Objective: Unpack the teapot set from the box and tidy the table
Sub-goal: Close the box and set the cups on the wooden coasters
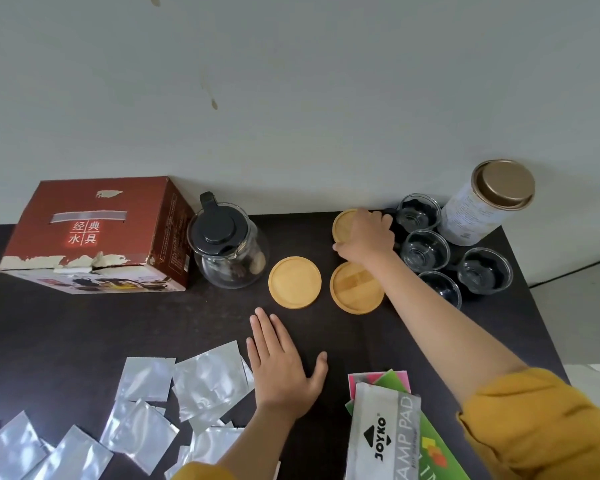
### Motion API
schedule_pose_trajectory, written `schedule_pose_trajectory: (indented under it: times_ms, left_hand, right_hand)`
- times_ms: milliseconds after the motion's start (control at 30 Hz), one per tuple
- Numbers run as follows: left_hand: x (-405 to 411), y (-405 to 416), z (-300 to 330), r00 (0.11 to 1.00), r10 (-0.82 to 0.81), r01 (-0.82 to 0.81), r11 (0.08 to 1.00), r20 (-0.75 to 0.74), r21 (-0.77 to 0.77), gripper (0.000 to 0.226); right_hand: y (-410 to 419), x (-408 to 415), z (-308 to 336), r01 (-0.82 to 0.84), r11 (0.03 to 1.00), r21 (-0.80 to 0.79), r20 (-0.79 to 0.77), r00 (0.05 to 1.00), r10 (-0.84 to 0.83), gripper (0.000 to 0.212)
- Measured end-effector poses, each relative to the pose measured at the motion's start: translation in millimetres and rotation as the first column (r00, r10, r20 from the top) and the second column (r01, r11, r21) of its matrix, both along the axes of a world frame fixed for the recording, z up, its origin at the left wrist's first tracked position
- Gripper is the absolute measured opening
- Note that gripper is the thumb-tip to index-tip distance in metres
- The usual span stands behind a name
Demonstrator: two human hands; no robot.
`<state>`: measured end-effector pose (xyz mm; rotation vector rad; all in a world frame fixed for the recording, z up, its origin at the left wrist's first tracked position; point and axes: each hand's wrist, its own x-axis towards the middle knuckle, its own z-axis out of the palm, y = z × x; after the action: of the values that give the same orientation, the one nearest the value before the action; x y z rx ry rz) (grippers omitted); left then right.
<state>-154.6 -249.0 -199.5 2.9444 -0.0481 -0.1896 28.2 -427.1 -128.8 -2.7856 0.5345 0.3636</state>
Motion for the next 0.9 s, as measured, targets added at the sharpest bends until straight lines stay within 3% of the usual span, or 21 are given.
schedule_pose_trajectory:
  times_ms: [167,333,667,800,900]
  left_hand:
    - [-1,0,0,1.0,0.0,-0.001,1.0,-0.013,-0.004,0.1]
    - [0,0,0,1.0,-0.01,0.01,1.0,-0.018,-0.008,0.1]
    - [-1,0,-1,1.0,-0.012,0.012,1.0,-0.009,-0.022,0.1]
    - [0,0,0,1.0,-0.011,0.011,1.0,-0.014,-0.012,0.101]
    - [1,1,0,1.0,-0.01,0.01,1.0,-0.007,-0.007,0.101]
  right_hand:
    - [10,-2,7,-0.01,0.999,-0.054,0.118,0.993,0.016,0.082]
    - [45,-5,1,-0.086,0.992,0.09,0.269,0.961,0.059,0.093]
    - [73,2,-19,-0.161,0.964,0.21,0.271,0.957,0.101,0.089]
    - [60,-5,-14,-0.179,0.962,0.206,0.364,0.926,0.095,0.073]
    - [33,-13,-2,-0.183,0.981,0.07,0.379,0.914,0.143,0.049]
